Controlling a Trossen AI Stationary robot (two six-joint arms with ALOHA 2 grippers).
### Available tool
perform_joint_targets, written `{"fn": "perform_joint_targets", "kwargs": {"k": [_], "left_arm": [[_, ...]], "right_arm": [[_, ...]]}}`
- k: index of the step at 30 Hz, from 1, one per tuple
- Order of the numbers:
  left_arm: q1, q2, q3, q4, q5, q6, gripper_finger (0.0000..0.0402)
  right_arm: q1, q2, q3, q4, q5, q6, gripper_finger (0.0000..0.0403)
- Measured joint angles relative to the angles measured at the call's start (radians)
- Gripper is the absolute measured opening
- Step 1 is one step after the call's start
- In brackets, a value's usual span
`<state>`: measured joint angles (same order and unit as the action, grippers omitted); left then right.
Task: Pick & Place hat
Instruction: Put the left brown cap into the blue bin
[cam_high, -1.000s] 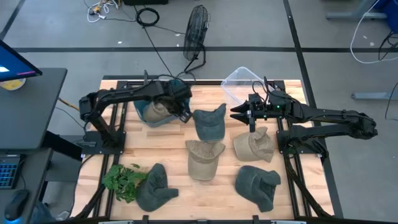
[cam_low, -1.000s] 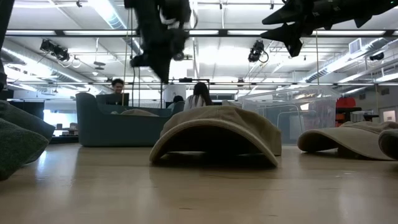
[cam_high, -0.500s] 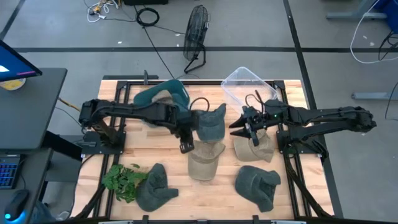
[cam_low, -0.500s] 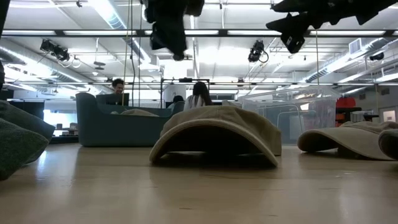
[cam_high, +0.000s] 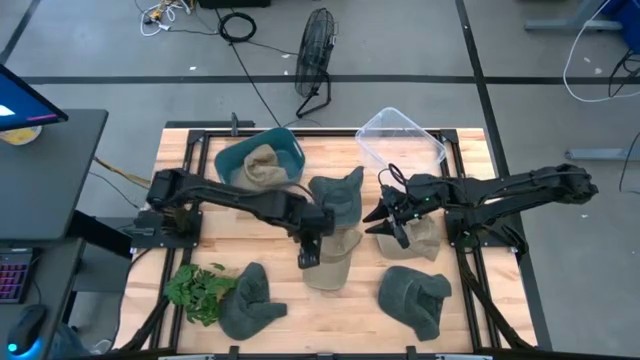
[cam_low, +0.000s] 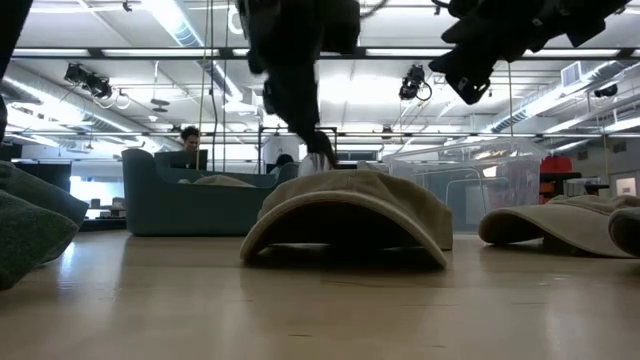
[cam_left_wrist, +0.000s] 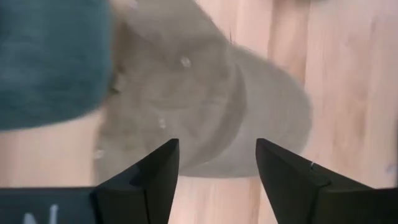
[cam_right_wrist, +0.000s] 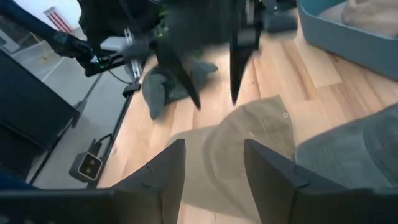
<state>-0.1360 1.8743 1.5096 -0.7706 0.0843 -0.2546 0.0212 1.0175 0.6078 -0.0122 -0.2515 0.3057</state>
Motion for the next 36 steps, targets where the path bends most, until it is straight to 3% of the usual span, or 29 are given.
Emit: {"fn": "perform_joint_targets", "kwargs": {"k": [7,13,16,23,32,36], "left_arm": [[-0.031,0.139,-0.001,0.066,0.011,0.059,0.0216],[-0.037,0.17,0.003,0.073,0.017,0.061,0.0196],[-0.037,0.162,0.001,0.074,0.017,0.066,0.0155],[-0.034,0.141,0.001,0.049,0.007,0.056,0.0014],[-0.034,0.04,0.095,-0.224,0.008,0.088,0.0005],[-0.034,-0.02,0.174,-0.361,-0.053,0.214,0.0004]], "right_arm": [[0.0,0.0,0.0,-0.006,0.0,0.0,0.0168],[0.0,0.0,0.0,-0.012,0.0,0.0,0.0168],[0.0,0.0,0.0,-0.01,0.0,0.0,0.0168],[0.0,0.0,0.0,-0.011,0.0,0.0,0.0168],[0.0,0.0,0.0,-0.011,0.0,0.0,0.0168],[0.0,0.0,0.0,-0.011,0.0,0.0,0.0168]]}}
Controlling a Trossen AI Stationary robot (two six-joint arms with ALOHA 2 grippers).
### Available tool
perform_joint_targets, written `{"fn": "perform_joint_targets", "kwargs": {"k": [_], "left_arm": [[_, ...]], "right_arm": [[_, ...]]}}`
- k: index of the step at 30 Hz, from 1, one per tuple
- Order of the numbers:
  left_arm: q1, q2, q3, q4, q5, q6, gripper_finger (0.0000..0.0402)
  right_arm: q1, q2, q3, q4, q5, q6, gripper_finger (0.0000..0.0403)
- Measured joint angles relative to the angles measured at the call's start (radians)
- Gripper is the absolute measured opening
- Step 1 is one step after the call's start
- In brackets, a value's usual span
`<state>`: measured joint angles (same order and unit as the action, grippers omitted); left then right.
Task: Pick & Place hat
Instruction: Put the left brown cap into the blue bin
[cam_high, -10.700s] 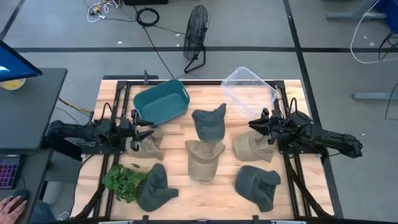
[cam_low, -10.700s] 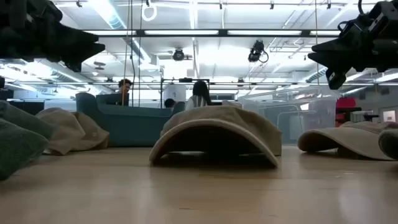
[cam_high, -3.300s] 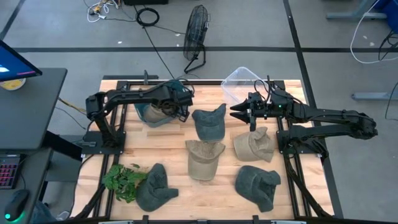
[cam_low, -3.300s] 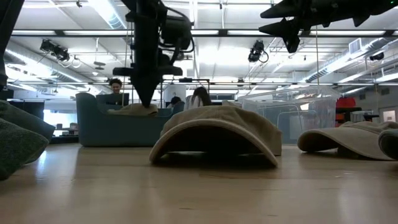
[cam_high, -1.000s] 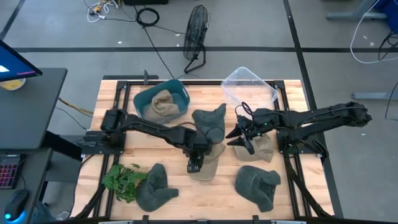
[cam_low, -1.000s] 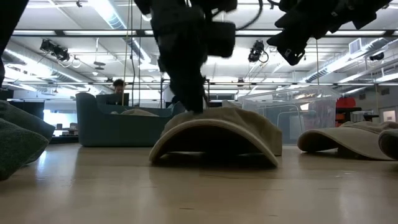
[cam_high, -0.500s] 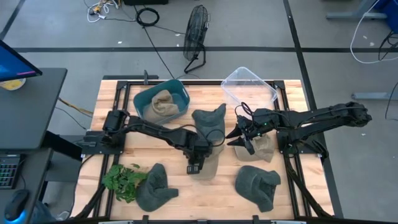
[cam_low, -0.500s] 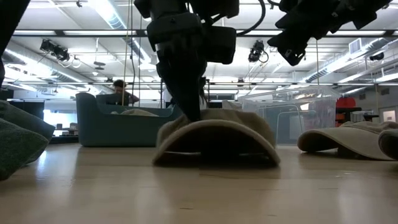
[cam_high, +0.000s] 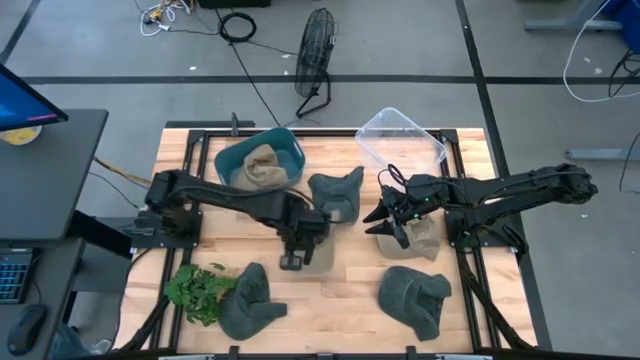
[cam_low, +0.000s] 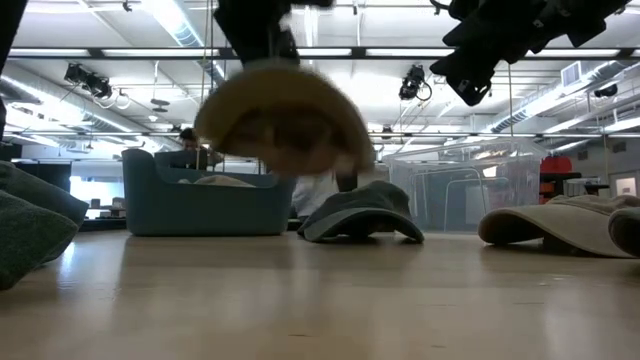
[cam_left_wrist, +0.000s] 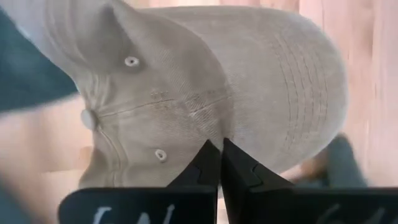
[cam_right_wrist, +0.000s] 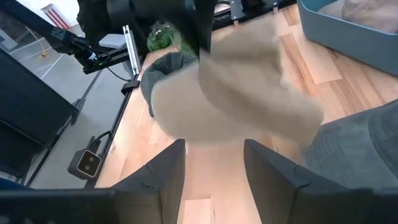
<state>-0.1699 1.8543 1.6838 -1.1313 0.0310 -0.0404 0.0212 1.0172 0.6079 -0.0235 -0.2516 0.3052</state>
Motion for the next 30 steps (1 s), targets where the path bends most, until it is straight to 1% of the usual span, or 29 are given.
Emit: {"fn": "perform_joint_targets", "kwargs": {"k": [3,5,7,8,11,13,16,19,22,25,27,30], "left_arm": [[0.0,-0.04,0.07,-0.127,-0.077,0.199,0.0004],[0.001,-0.058,0.111,-0.21,-0.154,0.326,0.0004],[0.012,-0.072,0.149,-0.29,-0.229,0.408,0.0004],[0.025,-0.077,0.167,-0.335,-0.247,0.434,0.0004],[0.068,-0.084,0.203,-0.431,-0.256,0.536,0.0003],[0.099,-0.084,0.207,-0.439,-0.261,0.634,0.0003],[0.154,-0.086,0.207,-0.439,-0.259,0.733,0.0003],[0.216,-0.082,0.207,-0.439,-0.283,0.785,0.0003],[0.278,-0.081,0.207,-0.44,-0.313,0.794,0.0003],[0.339,-0.082,0.207,-0.44,-0.306,0.803,0.0002],[0.372,-0.083,0.204,-0.439,-0.281,0.841,0.0002],[0.41,-0.118,0.135,-0.439,-0.264,0.873,0.0002]], "right_arm": [[0.0,0.0,0.0,0.0,0.0,0.0,0.0168],[0.0,0.0,0.0,0.001,0.0,0.0,0.0168],[0.0,0.0,0.0,0.0,0.0,0.0,0.0168],[0.0,0.0,0.0,0.0,0.0,0.0,0.0168],[0.0,0.0,0.0,0.0,0.0,0.0,0.0168],[0.0,0.0,0.0,0.001,0.0,0.0,0.0168],[0.0,0.0,0.0,0.001,0.005,-0.001,0.0168],[0.0,0.0,0.0,0.001,0.033,-0.001,0.0168],[0.0,0.0,0.0,0.001,0.035,-0.001,0.0168],[0.0,0.0,0.0,0.001,0.035,-0.001,0.0168],[0.0,0.0,0.0,0.001,0.034,0.0,0.0168],[0.0,0.0,0.0,0.001,0.035,0.0,0.0168]]}}
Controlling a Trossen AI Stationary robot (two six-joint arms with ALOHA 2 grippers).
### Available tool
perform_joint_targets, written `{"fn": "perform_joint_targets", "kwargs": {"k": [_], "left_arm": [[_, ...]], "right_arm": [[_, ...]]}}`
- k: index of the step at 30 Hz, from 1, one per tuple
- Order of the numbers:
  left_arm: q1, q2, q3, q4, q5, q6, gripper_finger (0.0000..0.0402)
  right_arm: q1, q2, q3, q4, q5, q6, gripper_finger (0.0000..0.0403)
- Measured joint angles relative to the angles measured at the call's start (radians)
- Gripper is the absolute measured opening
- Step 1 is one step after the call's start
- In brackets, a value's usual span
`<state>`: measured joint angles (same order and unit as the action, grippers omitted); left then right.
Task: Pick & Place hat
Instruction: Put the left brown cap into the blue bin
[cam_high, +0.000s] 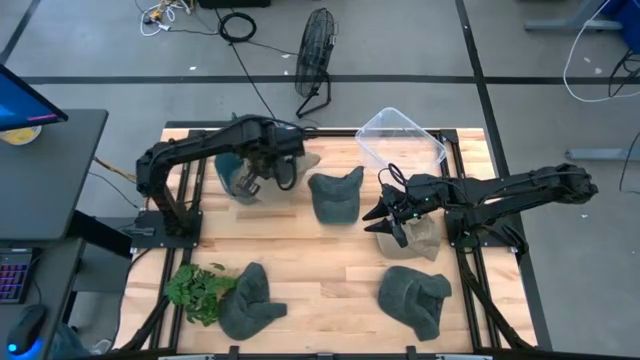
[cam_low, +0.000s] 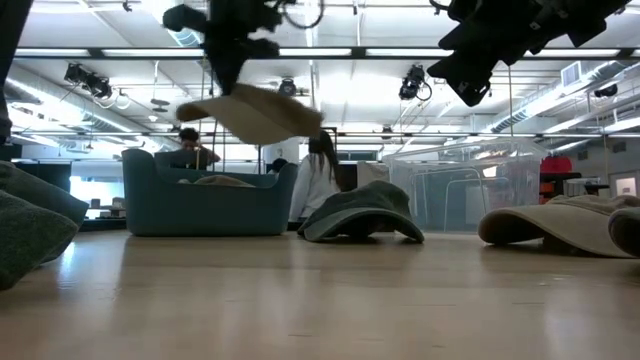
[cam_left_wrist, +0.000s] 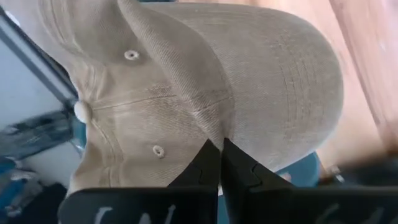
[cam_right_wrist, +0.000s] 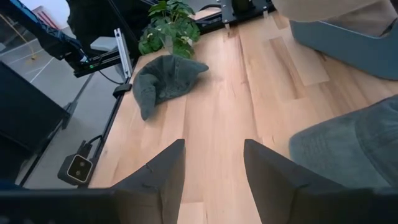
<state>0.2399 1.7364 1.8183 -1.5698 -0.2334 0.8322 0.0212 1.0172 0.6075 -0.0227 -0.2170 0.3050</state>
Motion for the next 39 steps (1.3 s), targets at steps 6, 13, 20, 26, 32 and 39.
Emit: {"fn": "perform_joint_targets", "kwargs": {"k": [6,13,20,26,32,39], "left_arm": [[0.057,-0.183,-0.3,0.064,0.002,0.062,0.0002],[0.165,-0.377,-0.527,0.341,-0.08,0.252,0.0002],[0.335,-0.41,-0.62,0.48,-0.033,0.459,0.0002],[0.354,-0.409,-0.692,0.454,-0.009,0.54,0.0002],[0.323,-0.41,-0.694,0.471,0.012,0.554,0.0002],[0.307,-0.411,-0.716,0.467,0.01,0.698,0.0002]], "right_arm": [[0.0,0.0,0.0,0.0,0.013,0.0,0.0168],[0.0,0.0,0.0,0.011,0.084,0.0,0.0168],[0.0,0.0,0.0,0.013,0.113,0.0,0.0168],[0.0,0.0,0.0,0.014,0.133,0.0,0.0168],[0.0,0.0,0.0,0.014,0.158,0.0,0.0168],[-0.001,0.0,0.0,0.014,0.183,0.0,0.0168]]}}
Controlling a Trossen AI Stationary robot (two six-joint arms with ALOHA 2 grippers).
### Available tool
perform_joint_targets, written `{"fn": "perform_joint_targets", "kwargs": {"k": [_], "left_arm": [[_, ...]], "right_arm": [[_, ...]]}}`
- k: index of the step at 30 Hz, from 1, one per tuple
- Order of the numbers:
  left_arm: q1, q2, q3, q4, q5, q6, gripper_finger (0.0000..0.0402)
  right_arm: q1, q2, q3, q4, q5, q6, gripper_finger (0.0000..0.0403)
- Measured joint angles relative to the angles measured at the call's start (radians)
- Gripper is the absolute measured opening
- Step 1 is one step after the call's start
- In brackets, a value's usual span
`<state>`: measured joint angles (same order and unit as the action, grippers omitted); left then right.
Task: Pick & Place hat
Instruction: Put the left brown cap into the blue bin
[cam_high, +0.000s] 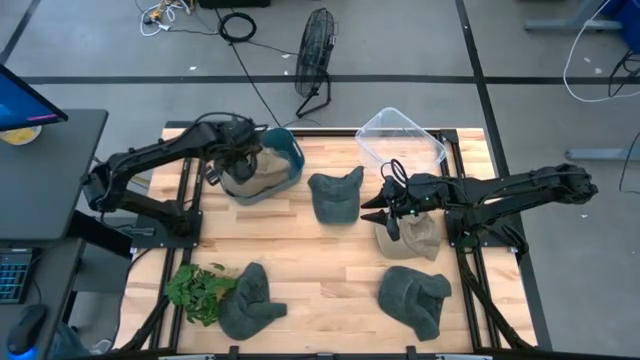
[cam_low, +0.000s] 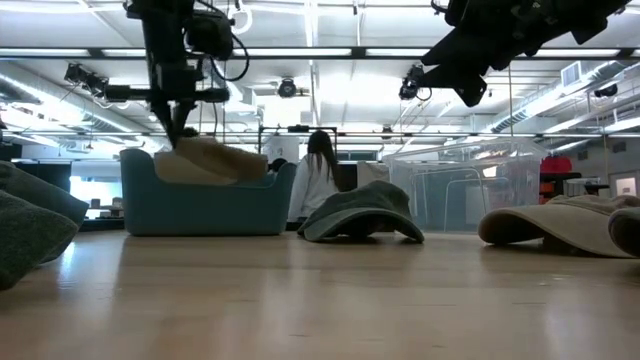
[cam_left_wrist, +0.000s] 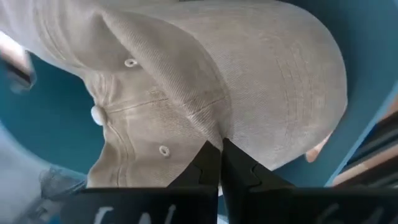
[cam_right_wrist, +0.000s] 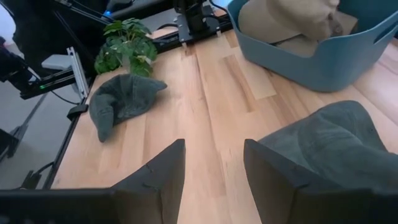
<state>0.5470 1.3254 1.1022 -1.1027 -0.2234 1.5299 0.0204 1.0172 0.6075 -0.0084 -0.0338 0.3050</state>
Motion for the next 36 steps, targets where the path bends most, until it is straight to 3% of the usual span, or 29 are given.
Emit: {"fn": "perform_joint_targets", "kwargs": {"k": [9,14,29,36], "left_arm": [[0.0,0.001,-0.164,0.094,-0.003,0.024,0.0029],[-0.008,0.001,-0.207,0.225,-0.004,-0.139,0.0048],[-0.009,0.001,-0.206,0.233,-0.017,-0.494,0.0099],[-0.046,0.001,-0.094,0.075,-0.019,-0.474,0.0108]], "right_arm": [[0.0,0.0,0.0,-0.003,0.0,0.0,0.0168],[0.0,0.0,0.0,-0.01,0.0,0.0,0.0168],[0.0,0.0,0.0,-0.011,-0.009,-0.024,0.0168],[0.0,0.0,0.0,-0.012,-0.009,-0.034,0.0168]]}}
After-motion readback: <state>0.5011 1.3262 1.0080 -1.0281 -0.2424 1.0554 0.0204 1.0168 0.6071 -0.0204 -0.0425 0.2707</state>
